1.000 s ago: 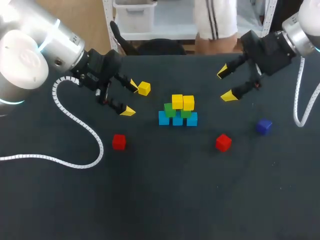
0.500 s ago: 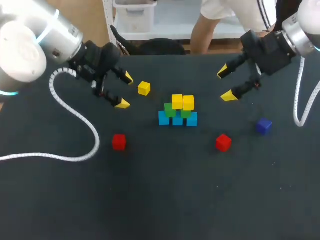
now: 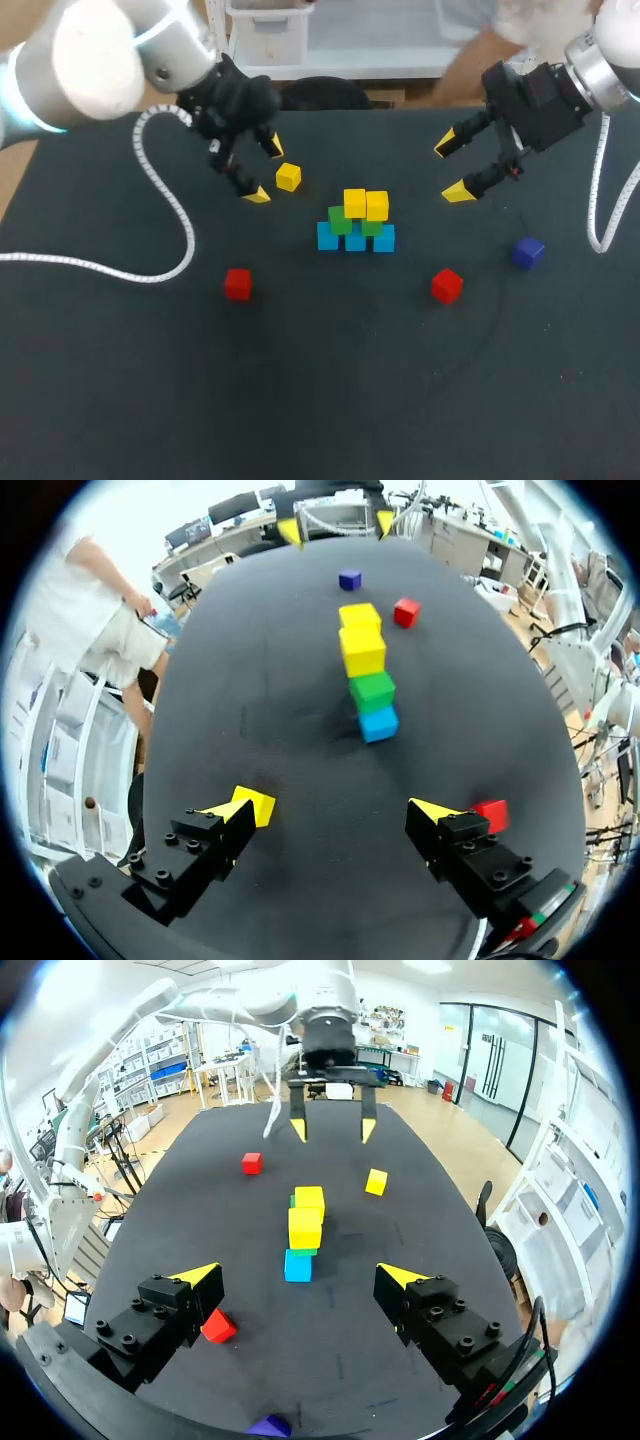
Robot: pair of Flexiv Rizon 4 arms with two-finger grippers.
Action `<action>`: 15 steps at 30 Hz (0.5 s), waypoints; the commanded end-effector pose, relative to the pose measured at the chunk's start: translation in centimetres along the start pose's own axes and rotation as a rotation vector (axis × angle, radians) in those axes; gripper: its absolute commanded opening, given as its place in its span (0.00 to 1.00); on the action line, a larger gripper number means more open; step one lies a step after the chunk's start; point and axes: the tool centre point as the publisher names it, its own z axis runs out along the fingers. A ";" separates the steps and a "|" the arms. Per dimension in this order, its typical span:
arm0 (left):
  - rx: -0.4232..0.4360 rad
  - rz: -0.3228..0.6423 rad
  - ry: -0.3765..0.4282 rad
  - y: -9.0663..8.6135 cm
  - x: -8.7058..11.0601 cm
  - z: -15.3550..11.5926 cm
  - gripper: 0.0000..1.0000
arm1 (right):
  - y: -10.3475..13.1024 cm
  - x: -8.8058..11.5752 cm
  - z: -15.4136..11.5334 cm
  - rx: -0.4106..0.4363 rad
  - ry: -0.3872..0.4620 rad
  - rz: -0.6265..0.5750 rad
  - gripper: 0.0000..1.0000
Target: Place the blue cubes, place green cubes on the blue cubes, place the yellow cubes on the green cubes, then place the red cubes on the yellow cubes, and place purple cube on the red cubes.
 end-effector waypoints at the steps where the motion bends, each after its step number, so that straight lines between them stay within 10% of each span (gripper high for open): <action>1: 0.227 0.019 0.042 3.2 0.0 1.5 1.00 | 0.0 0.0 0.0 0.000 -0.002 -0.001 1.00; 15: 0.273 0.048 -0.038 2.9 0.3 2.3 1.00 | 0.0 0.0 0.0 0.000 -0.002 -0.001 1.00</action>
